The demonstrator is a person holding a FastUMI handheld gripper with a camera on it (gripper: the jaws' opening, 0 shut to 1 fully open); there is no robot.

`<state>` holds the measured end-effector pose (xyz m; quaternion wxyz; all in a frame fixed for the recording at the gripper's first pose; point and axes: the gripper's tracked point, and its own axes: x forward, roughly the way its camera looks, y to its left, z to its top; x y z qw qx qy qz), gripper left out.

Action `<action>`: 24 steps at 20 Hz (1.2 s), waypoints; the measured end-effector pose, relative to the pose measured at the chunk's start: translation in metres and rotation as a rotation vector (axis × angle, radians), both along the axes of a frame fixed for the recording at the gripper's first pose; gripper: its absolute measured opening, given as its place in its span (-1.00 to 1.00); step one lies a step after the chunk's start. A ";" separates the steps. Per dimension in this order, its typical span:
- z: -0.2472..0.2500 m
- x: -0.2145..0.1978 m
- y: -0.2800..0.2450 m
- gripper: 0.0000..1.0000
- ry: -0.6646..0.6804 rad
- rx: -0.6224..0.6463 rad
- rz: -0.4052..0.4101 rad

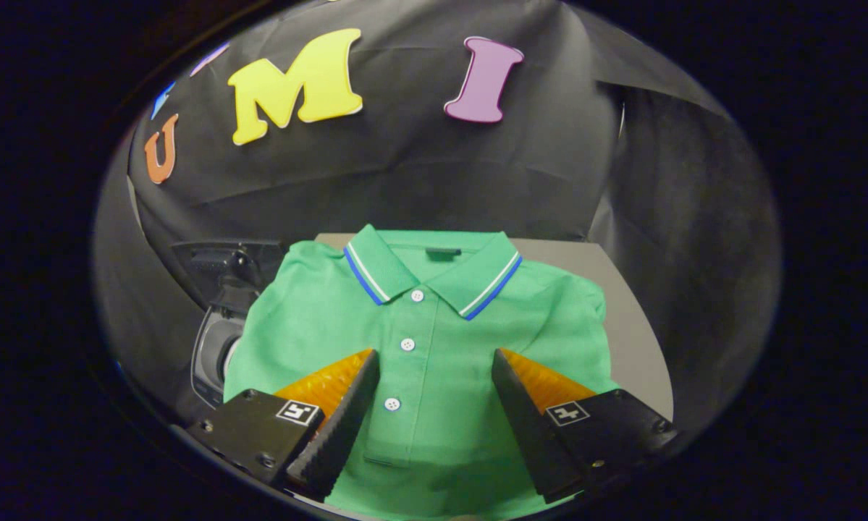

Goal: Put the clothes into the washing machine and then close the washing machine lid.

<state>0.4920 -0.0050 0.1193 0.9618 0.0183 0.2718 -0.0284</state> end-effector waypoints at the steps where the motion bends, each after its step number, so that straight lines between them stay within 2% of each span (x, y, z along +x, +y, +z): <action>1: 0.000 -0.002 0.000 0.96 0.007 -0.001 -0.006; 9: -0.006 -0.003 0.003 0.82 0.032 0.000 -0.019; 16: -0.004 -0.002 0.001 -0.71 -0.004 -0.041 -0.016; 18: -0.003 -0.002 0.003 -0.86 -0.026 -0.041 -0.001; 24: 0.017 -0.031 0.018 -0.90 -0.135 0.068 0.033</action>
